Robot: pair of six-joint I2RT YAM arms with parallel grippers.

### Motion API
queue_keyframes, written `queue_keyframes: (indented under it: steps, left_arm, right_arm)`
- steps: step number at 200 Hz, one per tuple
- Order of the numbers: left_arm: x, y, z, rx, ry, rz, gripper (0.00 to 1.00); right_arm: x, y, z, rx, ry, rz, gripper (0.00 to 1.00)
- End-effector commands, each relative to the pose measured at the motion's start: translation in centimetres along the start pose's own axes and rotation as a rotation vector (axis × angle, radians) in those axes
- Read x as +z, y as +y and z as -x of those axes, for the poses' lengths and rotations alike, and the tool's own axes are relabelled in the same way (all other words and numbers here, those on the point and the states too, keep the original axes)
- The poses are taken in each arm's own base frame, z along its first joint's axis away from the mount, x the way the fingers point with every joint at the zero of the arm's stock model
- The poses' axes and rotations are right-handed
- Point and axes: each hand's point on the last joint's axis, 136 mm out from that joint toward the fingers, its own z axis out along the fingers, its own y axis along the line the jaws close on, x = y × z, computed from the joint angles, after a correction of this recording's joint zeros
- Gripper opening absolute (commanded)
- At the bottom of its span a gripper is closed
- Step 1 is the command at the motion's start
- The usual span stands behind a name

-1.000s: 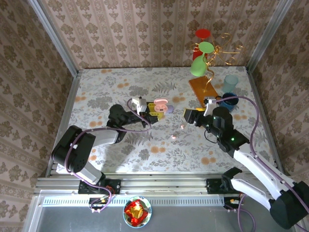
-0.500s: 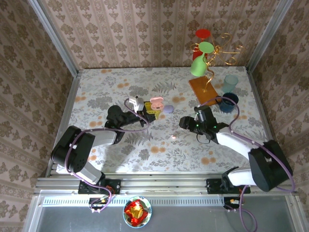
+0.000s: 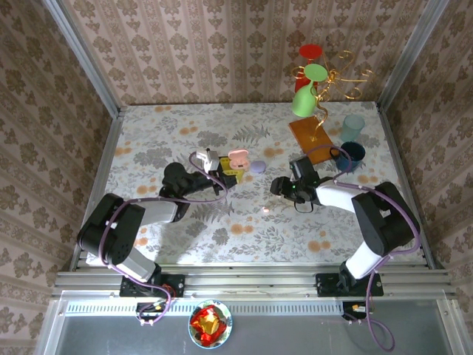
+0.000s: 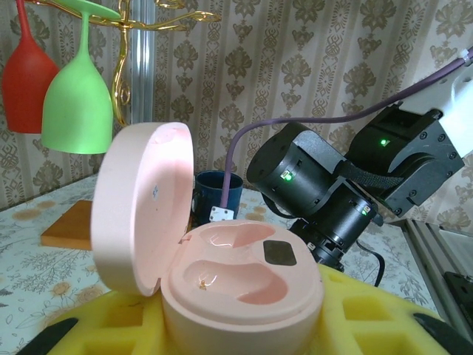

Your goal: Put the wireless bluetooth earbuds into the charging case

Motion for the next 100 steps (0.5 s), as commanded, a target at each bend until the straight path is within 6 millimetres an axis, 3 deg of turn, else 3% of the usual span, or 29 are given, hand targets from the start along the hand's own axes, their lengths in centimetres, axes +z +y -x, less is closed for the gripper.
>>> queue_keyframes:
  steps: [1, 100]
  left_arm:
    - [-0.4, 0.2, 1.3, 0.028, -0.039, 0.022, 0.21]
    - [-0.4, 0.3, 0.5, 0.025, -0.023, 0.024, 0.21]
  right_arm:
    - [0.8, 0.8, 1.1, -0.03, -0.011, 0.023, 0.62]
    - [1.6, 2.2, 1.5, -0.006, 0.023, 0.083, 0.59]
